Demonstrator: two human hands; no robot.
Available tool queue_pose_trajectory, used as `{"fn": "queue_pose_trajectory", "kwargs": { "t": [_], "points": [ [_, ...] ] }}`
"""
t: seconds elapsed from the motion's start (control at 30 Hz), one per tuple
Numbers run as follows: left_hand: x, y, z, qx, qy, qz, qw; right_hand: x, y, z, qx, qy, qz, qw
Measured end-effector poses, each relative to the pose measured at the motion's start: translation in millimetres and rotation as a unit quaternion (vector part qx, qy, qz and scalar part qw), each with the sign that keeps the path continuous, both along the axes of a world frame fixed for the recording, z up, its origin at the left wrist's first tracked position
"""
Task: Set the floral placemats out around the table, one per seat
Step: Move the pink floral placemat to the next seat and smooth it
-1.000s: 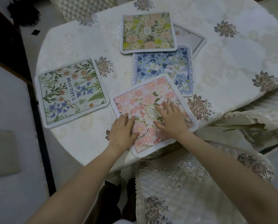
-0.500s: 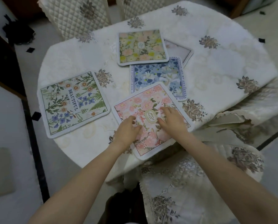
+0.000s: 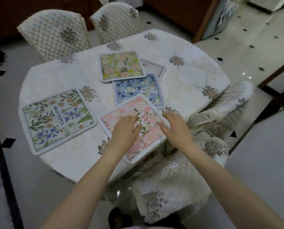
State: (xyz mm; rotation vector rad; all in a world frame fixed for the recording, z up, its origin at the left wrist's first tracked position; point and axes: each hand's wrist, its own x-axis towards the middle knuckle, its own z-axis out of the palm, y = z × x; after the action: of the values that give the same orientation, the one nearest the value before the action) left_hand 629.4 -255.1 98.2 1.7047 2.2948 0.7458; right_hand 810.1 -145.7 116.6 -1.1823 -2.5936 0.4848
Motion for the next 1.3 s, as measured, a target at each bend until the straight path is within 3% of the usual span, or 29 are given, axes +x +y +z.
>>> {"fn": "queue_pose_trajectory", "kwargs": {
  "t": [0.07, 0.17, 0.43, 0.93, 1.3],
  "points": [
    [10, 3, -6, -0.01, 0.071, -0.01, 0.997, 9, 11, -4, 0.032, 0.002, 0.037, 0.999],
    [28, 8, -19, -0.059, 0.112, 0.008, 0.992, 19, 36, -20, 0.07, 0.004, 0.093, 0.993],
    [95, 20, -45, -0.18, 0.094, 0.121, 0.972, 50, 82, -60, 0.001, -0.088, 0.173, 0.981],
    [127, 57, -19, -0.112, 0.059, 0.161, 0.979, 81, 108, -23, 0.028, -0.084, 0.194, 0.977],
    [177, 157, -24, -0.152, 0.063, 0.222, 0.961, 89, 234, -27, 0.031, -0.045, 0.295, 0.954]
  ]
}}
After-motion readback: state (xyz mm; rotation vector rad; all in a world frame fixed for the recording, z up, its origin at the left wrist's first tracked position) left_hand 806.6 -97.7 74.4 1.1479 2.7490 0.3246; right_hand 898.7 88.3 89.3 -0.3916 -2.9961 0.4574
